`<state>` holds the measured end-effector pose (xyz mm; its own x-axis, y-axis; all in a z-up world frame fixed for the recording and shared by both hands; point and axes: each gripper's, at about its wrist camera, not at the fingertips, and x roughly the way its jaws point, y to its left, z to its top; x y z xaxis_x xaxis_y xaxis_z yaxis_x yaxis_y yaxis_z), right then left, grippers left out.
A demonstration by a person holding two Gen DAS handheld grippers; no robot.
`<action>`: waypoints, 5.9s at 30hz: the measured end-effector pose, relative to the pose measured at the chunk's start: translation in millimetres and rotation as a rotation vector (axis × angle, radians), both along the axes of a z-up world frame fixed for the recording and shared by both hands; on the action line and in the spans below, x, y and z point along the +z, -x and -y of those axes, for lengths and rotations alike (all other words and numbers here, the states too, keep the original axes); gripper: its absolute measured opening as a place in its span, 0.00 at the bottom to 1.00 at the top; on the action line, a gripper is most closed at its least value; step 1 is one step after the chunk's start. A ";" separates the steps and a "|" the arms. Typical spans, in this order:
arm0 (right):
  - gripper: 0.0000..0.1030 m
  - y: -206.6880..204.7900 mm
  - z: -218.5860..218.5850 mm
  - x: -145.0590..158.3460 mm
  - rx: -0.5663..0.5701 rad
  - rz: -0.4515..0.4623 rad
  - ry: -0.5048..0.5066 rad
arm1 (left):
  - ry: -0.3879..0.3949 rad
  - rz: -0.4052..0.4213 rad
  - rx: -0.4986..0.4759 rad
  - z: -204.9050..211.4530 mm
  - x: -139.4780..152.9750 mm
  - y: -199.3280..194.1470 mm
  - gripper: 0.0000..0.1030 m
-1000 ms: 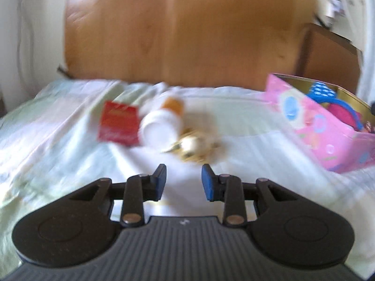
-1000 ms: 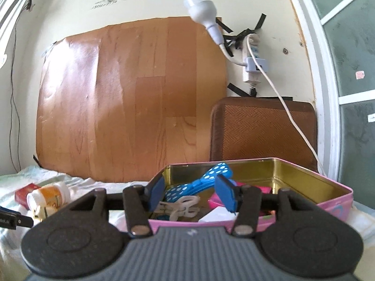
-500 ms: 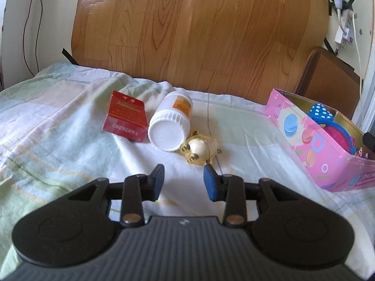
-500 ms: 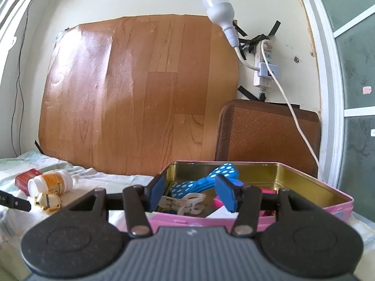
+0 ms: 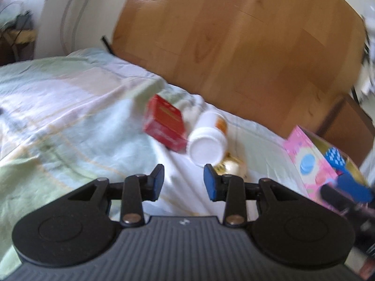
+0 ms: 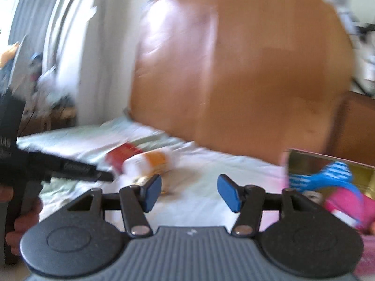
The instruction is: Organize rigid objects
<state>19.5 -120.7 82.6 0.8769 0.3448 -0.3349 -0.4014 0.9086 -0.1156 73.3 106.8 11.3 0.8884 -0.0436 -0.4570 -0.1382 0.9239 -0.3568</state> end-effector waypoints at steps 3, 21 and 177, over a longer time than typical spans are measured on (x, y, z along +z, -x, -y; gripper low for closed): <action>0.53 -20.7 -27.2 -7.2 0.071 -0.047 0.072 | 0.048 -0.004 0.034 -8.1 -1.0 -1.4 0.38; 0.52 -80.4 -70.3 -41.2 0.185 -0.239 0.167 | -0.017 0.021 0.013 1.7 1.0 -2.5 0.40; 0.57 -160.1 -90.0 -38.5 -0.144 -0.482 -0.322 | -0.074 0.108 -0.118 -42.1 9.1 -4.3 0.53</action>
